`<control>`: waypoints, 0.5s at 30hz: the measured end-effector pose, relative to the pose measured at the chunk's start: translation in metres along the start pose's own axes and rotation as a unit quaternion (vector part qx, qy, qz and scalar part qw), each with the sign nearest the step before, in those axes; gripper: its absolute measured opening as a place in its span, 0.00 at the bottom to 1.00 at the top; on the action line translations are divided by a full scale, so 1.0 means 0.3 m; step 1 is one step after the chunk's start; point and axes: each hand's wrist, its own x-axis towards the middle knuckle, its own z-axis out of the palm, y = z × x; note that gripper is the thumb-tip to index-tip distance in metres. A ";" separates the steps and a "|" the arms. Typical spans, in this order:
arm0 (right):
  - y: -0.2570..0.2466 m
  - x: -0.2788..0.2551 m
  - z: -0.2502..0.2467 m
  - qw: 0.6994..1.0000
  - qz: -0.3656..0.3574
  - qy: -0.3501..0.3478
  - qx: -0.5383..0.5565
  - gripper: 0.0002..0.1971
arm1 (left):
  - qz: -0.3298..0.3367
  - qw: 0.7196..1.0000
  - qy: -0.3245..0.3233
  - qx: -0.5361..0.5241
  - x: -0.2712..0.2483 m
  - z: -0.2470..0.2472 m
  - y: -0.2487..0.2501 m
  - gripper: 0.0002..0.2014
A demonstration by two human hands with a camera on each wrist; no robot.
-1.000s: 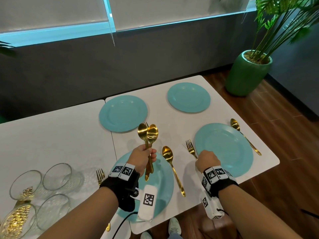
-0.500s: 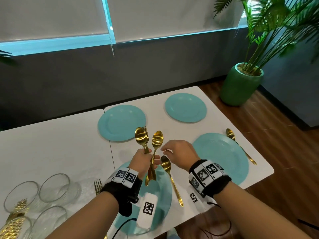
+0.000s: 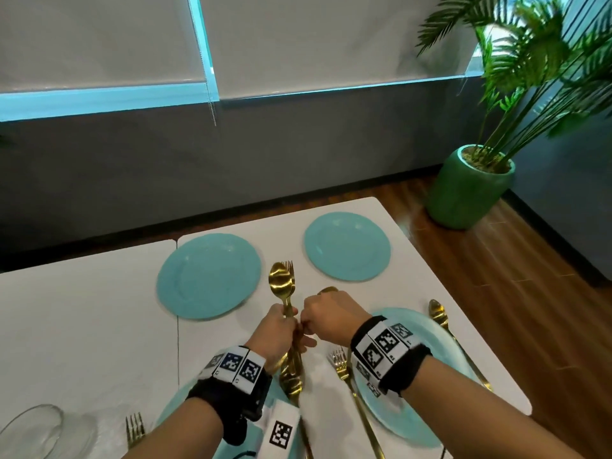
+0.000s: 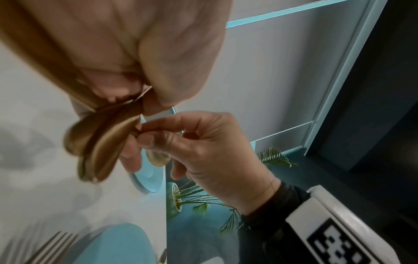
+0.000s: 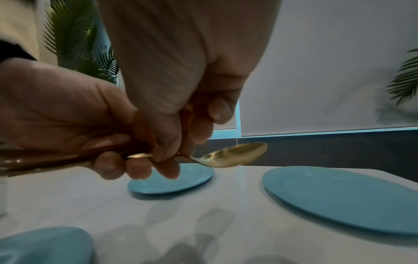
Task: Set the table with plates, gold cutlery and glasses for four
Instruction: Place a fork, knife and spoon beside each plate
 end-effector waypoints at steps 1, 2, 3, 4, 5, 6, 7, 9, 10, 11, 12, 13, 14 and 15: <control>0.035 0.012 -0.002 1.000 -0.004 -0.009 0.002 0.15 | -0.007 1.000 -0.003 0.000 0.026 0.015 0.012 0.12; 0.071 0.023 -0.003 1.000 -0.010 -0.017 0.009 0.15 | -0.012 1.000 -0.005 -0.003 0.051 0.028 0.022 0.12; 0.107 0.035 0.000 0.999 -0.019 -0.024 0.012 0.14 | -0.017 1.000 -0.006 -0.012 0.075 0.039 0.033 0.13; 0.143 0.047 0.002 0.999 -0.028 -0.032 0.009 0.14 | -0.021 0.999 -0.006 -0.029 0.098 0.046 0.044 0.13; 0.180 0.057 0.006 0.998 -0.033 -0.043 0.004 0.13 | -0.025 0.999 -0.001 -0.046 0.121 0.049 0.057 0.13; 0.218 0.066 0.007 0.998 -0.030 -0.055 0.000 0.12 | -0.022 0.998 0.009 -0.064 0.146 0.049 0.070 0.12; 0.262 0.073 0.009 0.998 -0.014 -0.064 0.000 0.12 | -0.015 0.996 0.026 -0.083 0.167 0.048 0.085 0.11; 0.366 0.086 0.011 0.996 0.051 -0.074 0.023 0.12 | 0.003 0.991 0.059 -0.120 0.218 0.038 0.115 0.10; 0.432 0.091 0.012 0.991 0.095 -0.075 0.051 0.12 | 0.010 0.988 0.075 -0.136 0.248 0.029 0.128 0.08; 0.503 0.099 0.014 0.984 0.143 -0.067 0.085 0.12 | 0.007 0.983 0.089 -0.163 0.279 0.020 0.141 0.05; 0.574 0.108 0.016 0.973 0.192 -0.052 0.117 0.11 | 0.000 0.978 0.101 -0.184 0.304 0.011 0.152 0.04; 0.643 0.120 0.018 0.961 0.238 -0.035 0.136 0.12 | -0.006 0.976 0.109 -0.191 0.327 0.004 0.166 0.07; 0.706 0.132 0.022 0.949 0.280 -0.028 0.142 0.13 | -0.008 0.974 0.115 -0.193 0.348 0.002 0.179 0.09; 0.761 0.145 0.028 0.937 0.321 -0.031 0.136 0.15 | -0.010 0.974 0.117 -0.195 0.365 0.002 0.189 0.10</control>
